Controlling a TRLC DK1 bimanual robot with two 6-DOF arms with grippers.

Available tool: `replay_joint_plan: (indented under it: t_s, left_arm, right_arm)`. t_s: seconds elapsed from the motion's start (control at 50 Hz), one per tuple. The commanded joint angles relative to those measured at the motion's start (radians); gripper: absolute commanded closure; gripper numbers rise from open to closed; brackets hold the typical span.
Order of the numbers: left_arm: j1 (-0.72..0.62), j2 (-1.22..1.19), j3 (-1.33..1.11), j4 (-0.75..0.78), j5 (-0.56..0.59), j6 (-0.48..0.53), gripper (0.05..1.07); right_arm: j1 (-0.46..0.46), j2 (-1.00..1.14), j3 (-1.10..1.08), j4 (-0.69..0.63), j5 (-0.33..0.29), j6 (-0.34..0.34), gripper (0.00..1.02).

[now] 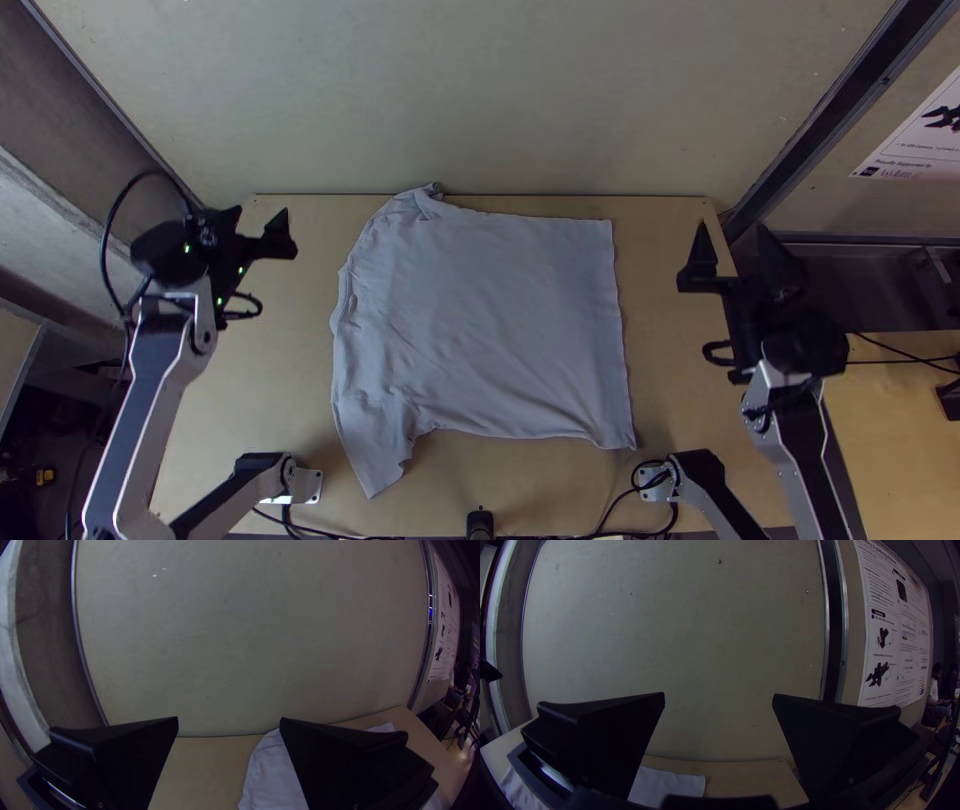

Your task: Fold the t-shirt

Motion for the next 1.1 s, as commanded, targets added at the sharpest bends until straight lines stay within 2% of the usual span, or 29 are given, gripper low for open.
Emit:
replay_joint_plan:
  t_s: [0.0, 0.04, 0.14, 0.28, 0.6, 0.8, 0.9, 1.08]
  left_arm:
    - [-0.012, 0.083, 0.12, -0.02, 0.001, -0.016, 0.1]
    - [-0.018, 0.12, 0.157, -0.02, 0.001, -0.016, 0.1]
    - [-0.026, 0.215, 0.263, -0.051, 0.001, -0.016, 0.1]
    - [-0.044, 0.38, 0.441, -0.152, 0.001, -0.022, 0.1]
    - [-0.095, 0.763, 0.869, -0.433, 0.001, -0.071, 0.1]
    - [-0.131, 0.935, 1.031, -0.474, 0.001, -0.075, 0.1]
    - [-0.139, 1.025, 1.111, -0.494, 0.001, -0.075, 0.1]
    - [-0.15, 1.146, 1.18, -0.466, 0.002, -0.071, 0.1]
  right_arm:
    - [0.019, 0.096, 0.095, -0.005, 0.008, -0.018, 0.03]
    - [0.027, 0.136, 0.134, -0.022, 0.008, -0.017, 0.03]
    - [0.032, 0.243, 0.25, -0.106, 0.008, 0.04, 0.03]
    - [0.042, 0.383, 0.358, -0.183, 0.008, 0.065, 0.03]
    - [0.082, 0.556, 0.427, -0.189, 0.001, 0.12, 0.03]
    - [0.085, 0.68, 0.494, -0.257, -0.005, 0.134, 0.03]
    - [0.084, 0.754, 0.551, -0.329, -0.011, 0.148, 0.03]
    - [0.075, 0.91, 0.709, -0.511, -0.016, 0.217, 0.03]
